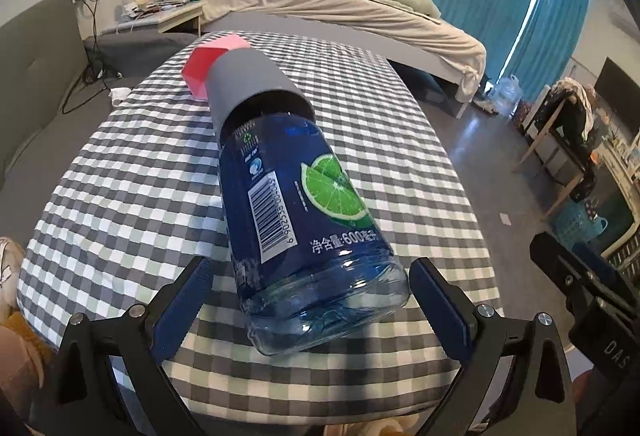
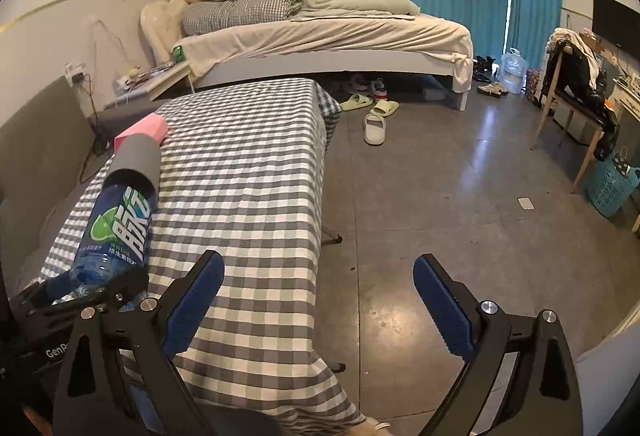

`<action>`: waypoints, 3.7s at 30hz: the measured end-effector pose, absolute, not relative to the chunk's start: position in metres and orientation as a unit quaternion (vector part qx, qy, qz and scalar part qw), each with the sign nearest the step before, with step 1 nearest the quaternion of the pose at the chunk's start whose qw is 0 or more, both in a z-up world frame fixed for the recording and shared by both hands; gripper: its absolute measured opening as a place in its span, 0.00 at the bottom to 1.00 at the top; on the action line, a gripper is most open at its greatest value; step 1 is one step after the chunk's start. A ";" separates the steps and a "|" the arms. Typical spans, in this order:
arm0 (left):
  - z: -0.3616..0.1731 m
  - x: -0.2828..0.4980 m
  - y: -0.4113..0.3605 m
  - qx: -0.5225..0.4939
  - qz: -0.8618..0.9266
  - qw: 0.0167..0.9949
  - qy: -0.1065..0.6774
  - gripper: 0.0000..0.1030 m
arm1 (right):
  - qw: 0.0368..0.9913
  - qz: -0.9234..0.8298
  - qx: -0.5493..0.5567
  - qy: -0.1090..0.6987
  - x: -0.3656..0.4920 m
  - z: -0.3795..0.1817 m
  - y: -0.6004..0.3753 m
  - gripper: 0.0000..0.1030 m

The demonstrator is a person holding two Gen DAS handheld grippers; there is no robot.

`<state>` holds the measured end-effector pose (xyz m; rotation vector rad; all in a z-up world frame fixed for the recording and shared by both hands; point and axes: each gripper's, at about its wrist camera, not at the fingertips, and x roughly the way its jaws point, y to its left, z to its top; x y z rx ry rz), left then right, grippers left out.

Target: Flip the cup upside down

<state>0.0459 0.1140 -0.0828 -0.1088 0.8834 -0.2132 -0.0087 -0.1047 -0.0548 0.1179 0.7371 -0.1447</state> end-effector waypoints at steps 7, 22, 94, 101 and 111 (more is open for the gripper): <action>-0.086 0.045 0.112 -0.026 -0.132 0.886 0.443 0.73 | 0.927 -0.064 0.049 0.367 0.000 -0.056 -0.092 0.93; -0.033 0.020 0.139 -0.015 -0.146 0.906 0.397 0.73 | 0.934 -0.055 0.043 0.350 0.001 -0.042 -0.069 0.93; -0.080 0.060 0.160 0.037 -0.110 0.857 0.502 0.85 | 0.934 -0.030 0.056 0.350 0.005 -0.039 -0.058 0.93; -0.074 0.067 0.163 0.078 -0.068 0.873 0.476 0.85 | 0.933 -0.017 0.040 0.357 0.009 -0.041 -0.047 0.93; -0.068 0.082 0.174 0.067 -0.072 0.885 0.455 0.85 | 0.930 -0.025 0.057 0.363 0.012 -0.044 -0.049 0.93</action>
